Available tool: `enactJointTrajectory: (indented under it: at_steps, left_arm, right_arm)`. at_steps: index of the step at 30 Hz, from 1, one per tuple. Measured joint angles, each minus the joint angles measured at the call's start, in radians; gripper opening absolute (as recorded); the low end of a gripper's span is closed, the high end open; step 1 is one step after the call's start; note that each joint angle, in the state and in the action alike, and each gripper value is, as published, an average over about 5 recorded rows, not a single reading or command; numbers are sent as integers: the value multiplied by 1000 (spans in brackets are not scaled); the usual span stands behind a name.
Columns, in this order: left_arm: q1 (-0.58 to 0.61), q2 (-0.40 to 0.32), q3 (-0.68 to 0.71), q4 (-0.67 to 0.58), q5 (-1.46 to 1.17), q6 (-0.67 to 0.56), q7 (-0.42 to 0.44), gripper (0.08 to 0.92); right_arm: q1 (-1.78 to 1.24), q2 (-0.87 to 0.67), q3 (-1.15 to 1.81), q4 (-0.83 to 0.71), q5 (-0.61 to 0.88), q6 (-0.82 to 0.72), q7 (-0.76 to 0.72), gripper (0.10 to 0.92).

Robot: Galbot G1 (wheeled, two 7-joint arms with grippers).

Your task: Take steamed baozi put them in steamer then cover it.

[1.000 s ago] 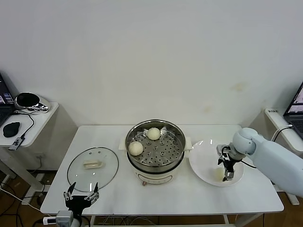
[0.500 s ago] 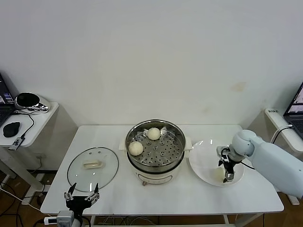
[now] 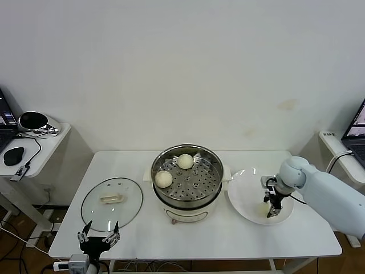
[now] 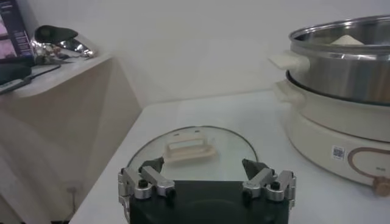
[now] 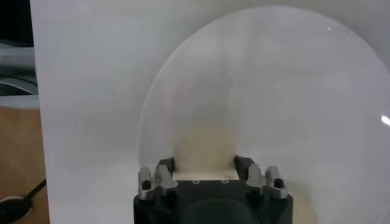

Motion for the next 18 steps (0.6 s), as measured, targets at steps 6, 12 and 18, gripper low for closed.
enactJointTrajectory:
  at_steps: [6, 12, 18]
  left_arm:
    - [-11, -4, 3, 9, -1, 0, -3, 823]
    - [-24, -1, -3, 15, -9, 0, -7, 823]
    - [-24, 1, -17, -2, -23, 0, -11, 823]
  right_arm:
    - [90, -20, -54, 27, 48, -1, -21, 543]
    - [287, 4, -162, 21, 159, 48, -74, 538]
    - [500, 87, -269, -71, 303, 236, -132, 534]
